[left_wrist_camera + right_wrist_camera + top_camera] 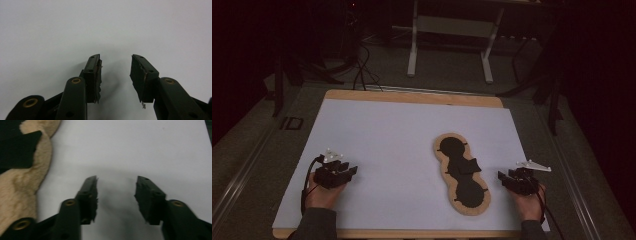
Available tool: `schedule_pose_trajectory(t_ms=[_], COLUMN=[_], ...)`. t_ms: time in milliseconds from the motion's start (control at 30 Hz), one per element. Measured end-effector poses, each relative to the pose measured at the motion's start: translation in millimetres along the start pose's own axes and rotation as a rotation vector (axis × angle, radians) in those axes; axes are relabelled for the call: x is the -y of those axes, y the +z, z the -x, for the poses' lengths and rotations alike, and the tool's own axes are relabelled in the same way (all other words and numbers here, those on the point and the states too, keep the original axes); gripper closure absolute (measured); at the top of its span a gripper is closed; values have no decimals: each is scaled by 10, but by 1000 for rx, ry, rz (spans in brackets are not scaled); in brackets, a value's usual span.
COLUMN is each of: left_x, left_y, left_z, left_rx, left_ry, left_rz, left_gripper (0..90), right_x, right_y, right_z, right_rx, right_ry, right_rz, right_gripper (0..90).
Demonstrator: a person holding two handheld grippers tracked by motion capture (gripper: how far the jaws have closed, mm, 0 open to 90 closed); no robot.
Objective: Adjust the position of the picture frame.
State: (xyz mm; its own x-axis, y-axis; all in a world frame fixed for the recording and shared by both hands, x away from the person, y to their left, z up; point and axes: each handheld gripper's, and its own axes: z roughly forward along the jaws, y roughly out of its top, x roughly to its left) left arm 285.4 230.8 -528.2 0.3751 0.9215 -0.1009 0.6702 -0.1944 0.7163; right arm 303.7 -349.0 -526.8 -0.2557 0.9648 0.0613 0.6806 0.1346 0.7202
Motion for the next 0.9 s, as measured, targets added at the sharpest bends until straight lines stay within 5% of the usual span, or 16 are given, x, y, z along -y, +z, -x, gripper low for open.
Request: schedule_pose_trajectory(t_ms=[367, 533, 667, 900], left_x=[-34, -48, -57, -59], left_y=[-54, -86, -65, -92], left_z=[30, 98, 136, 128], left_rx=[18, 35, 41, 45], left_ry=[5, 68, 98, 85], left_rz=[38, 80, 64, 69], left_gripper=[532, 503, 490, 493], right_x=[-15, 0, 2, 41], right_y=[7, -4, -9, -23], right_z=[-126, -149, -179, -251], right_rx=[-38, -75, -89, -145], right_ry=[-63, -55, -70, -126], right_rz=[-14, -27, -34, -68], right_gripper=[553, 565, 587, 743])
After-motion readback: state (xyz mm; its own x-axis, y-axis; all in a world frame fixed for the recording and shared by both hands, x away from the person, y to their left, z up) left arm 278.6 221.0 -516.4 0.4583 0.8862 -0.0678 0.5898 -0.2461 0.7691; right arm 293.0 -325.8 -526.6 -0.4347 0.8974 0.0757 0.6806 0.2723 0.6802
